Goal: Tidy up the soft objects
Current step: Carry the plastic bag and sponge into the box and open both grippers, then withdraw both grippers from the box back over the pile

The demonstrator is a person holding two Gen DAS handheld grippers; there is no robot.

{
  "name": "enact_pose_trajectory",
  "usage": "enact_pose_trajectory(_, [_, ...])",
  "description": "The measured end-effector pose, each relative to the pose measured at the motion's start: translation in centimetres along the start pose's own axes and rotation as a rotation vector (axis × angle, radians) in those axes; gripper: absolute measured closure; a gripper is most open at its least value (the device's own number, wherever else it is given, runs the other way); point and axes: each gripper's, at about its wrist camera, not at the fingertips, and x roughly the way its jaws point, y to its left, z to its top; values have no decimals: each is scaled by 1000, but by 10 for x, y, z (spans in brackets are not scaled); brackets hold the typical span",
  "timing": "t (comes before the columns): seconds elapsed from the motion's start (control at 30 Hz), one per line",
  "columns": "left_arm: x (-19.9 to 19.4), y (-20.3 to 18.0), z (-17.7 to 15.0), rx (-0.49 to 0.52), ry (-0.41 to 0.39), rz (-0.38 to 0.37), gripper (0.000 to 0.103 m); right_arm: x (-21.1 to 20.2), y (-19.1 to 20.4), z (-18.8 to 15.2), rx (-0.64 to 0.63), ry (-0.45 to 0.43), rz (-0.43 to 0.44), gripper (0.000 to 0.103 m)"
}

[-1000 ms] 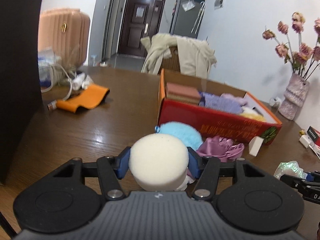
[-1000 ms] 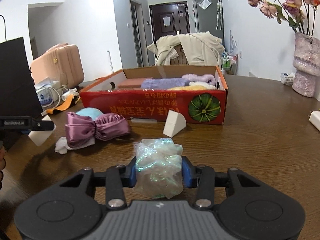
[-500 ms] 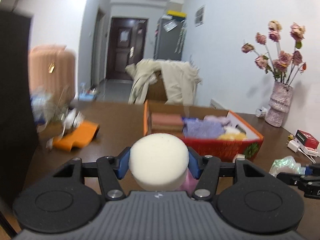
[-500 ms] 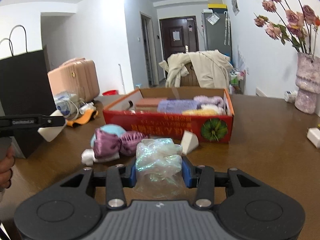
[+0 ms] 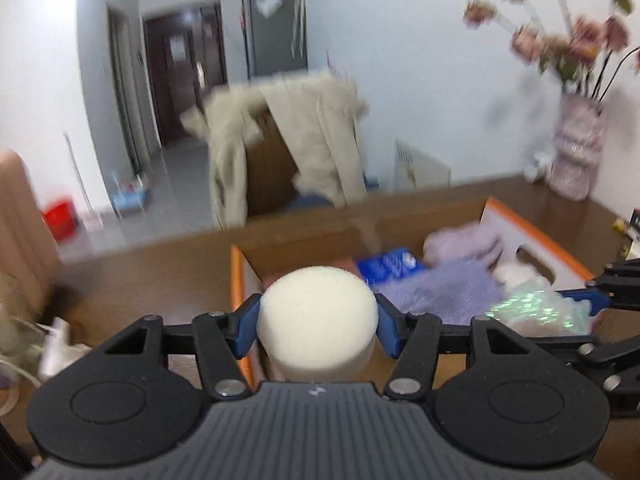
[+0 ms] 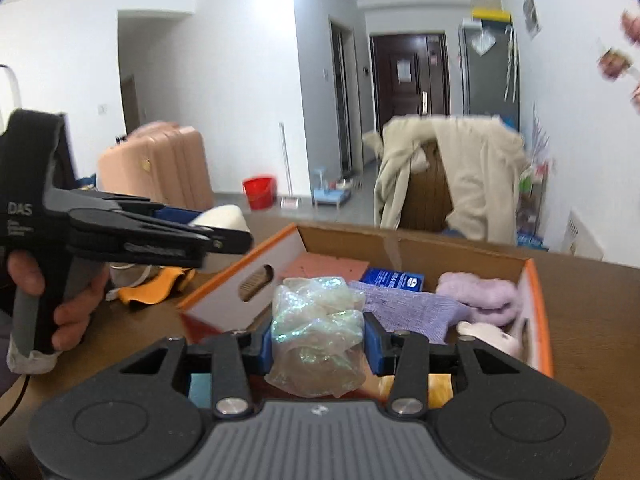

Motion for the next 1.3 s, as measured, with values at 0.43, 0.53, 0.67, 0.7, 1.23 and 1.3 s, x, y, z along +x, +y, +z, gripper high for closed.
enact_pose_trajectory(0.43, [54,2,-6,45,58,-9,22,92,-17,-6,22,147,-54,44])
enact_pose_trajectory(0.53, [35,5,0,24,13,-6,21,83,-16,-2,6,130,-76,39])
enact_pose_trajectory(0.67, [-12,7,8,22,-75,6,15,49,-14,12,-16,56,-95,37])
enact_pose_trajectory(0.7, [-28,7,8,23,-102,7,13,37,-14,16,-22,32,-101,36])
enact_pose_trajectory(1.23, [-244,-21,-94,-63,-349,63,0,-139,42,-24,-88,-199,-118,11])
enact_pose_trajectory(1.3, [-254,-23,-113,-108,-338,63,0,-148,52,-43,-102,-211,-112,10])
